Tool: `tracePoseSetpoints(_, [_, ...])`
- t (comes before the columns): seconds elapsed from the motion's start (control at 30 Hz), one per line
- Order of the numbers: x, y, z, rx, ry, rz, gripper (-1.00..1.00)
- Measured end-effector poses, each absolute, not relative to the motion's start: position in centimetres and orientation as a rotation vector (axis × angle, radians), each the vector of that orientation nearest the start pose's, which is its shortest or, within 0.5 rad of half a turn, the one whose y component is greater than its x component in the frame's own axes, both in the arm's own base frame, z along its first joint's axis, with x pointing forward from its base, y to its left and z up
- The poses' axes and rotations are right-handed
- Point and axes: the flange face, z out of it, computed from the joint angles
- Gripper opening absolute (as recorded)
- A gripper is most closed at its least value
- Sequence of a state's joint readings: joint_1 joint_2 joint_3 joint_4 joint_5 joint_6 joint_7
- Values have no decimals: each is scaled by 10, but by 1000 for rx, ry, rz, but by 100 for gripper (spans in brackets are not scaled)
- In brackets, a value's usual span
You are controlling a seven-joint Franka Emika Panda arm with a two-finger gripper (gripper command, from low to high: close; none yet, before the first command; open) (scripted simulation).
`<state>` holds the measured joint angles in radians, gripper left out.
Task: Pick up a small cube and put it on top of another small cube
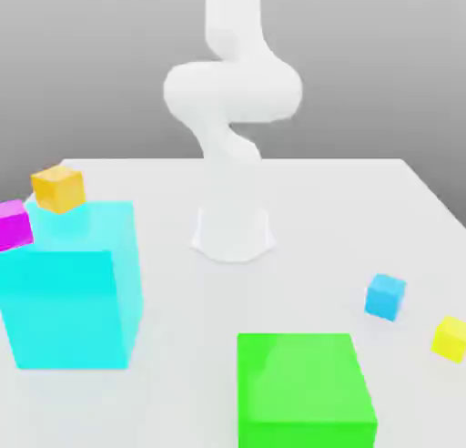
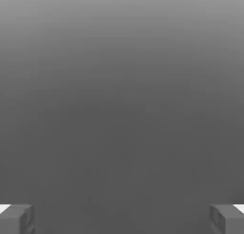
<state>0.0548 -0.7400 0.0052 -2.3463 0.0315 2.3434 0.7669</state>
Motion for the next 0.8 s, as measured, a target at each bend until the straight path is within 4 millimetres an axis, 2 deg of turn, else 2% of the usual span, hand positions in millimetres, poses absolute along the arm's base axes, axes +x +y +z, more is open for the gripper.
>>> tracePoseSetpoints(0.17, [402,82,584,-2625,752,-732,0])
tracePoseSetpoints(0.27, [407,120,532,-2696,634,-624,0])
tracePoseSetpoints(0.37, [402,157,480,-2765,512,-519,0])
tracePoseSetpoints(0.47, [387,192,428,-2831,385,-419,0])
tracePoseSetpoints(0.57, [364,223,378,-2894,252,-324,0])
tracePoseSetpoints(0.7, [323,253,314,-2974,68,-209,0])
tracePoseSetpoints(0.8, [287,267,270,-3029,-76,-129,0])
